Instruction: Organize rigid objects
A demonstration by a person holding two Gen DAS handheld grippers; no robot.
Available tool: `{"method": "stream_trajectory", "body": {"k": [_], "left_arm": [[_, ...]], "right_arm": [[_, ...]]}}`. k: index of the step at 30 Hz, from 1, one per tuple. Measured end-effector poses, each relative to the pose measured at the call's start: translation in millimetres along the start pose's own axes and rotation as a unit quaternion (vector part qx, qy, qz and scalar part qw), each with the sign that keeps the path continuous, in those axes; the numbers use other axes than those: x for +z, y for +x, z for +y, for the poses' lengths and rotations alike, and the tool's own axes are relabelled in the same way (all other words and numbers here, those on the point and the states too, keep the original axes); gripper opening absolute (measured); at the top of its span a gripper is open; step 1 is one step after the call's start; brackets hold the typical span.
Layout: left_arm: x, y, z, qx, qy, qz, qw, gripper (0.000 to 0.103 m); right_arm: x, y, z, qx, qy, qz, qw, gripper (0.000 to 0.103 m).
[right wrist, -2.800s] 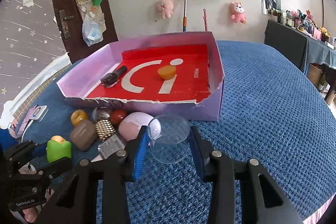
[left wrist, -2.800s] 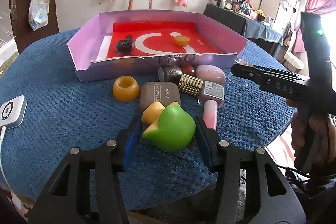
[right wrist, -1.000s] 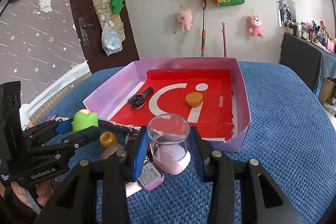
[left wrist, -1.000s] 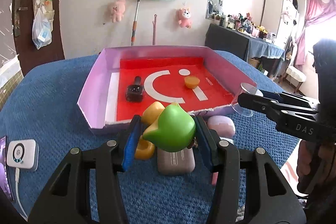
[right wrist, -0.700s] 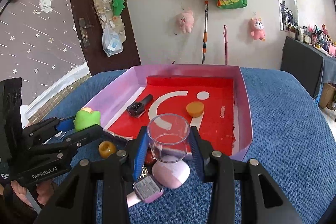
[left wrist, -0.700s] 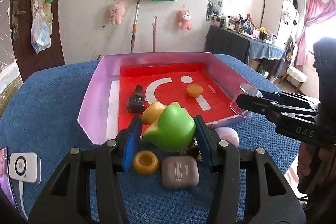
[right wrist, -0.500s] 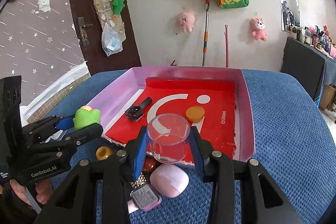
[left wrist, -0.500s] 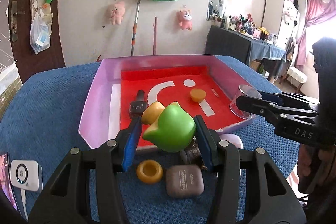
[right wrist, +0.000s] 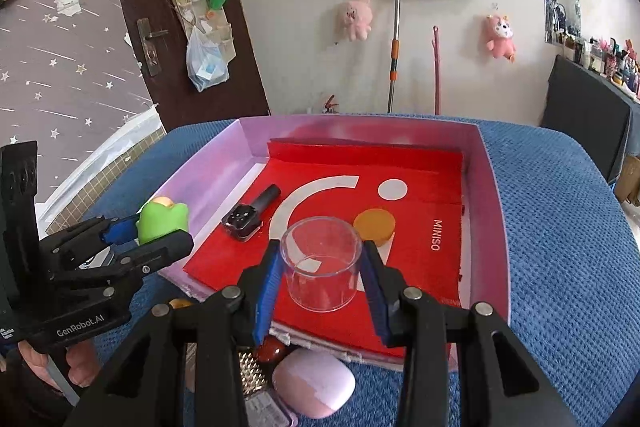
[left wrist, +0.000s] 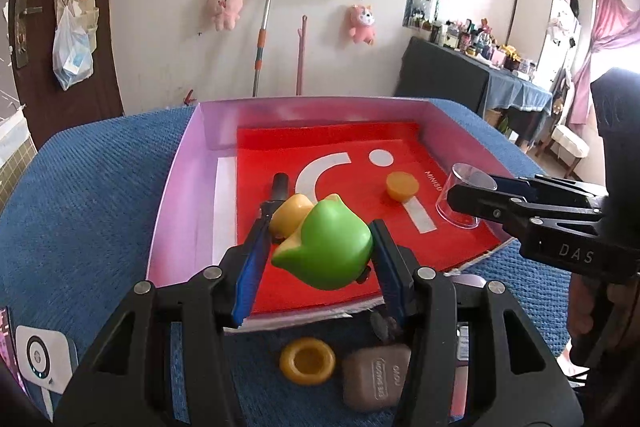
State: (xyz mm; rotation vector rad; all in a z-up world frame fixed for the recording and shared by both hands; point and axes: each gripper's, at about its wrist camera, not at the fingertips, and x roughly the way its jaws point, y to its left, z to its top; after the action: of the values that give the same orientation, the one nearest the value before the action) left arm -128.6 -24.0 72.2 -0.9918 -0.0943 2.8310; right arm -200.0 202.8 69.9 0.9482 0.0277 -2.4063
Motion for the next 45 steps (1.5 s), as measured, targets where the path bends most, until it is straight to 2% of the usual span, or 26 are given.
{"method": "stream_trajectory", "body": {"k": [18,22,33,45], "left_arm": [[4.5,60.1,12.2,-0.016,-0.017,0.073,0.9971,0.048],[2.7,69.3,14.7,-0.01,-0.018,0.086,0.9961,0.048],[11.9,77.9,26.0,-0.012,-0.027,0.091,0.9954,0.048],[27.6,95.9,30.1,0.008,-0.019,0.09,0.9957,0.048]], "right_arm": [[4.8,50.5,-22.3,-0.003,0.013,0.06,0.998,0.041],[1.2,59.4,-23.2,-0.003,0.013,0.073,0.997,0.041],[7.1,76.9,-28.5,-0.017,0.015,0.073,0.997,0.041],[11.7,84.1,-29.5,-0.039,0.013,0.062,0.997,0.042]]}}
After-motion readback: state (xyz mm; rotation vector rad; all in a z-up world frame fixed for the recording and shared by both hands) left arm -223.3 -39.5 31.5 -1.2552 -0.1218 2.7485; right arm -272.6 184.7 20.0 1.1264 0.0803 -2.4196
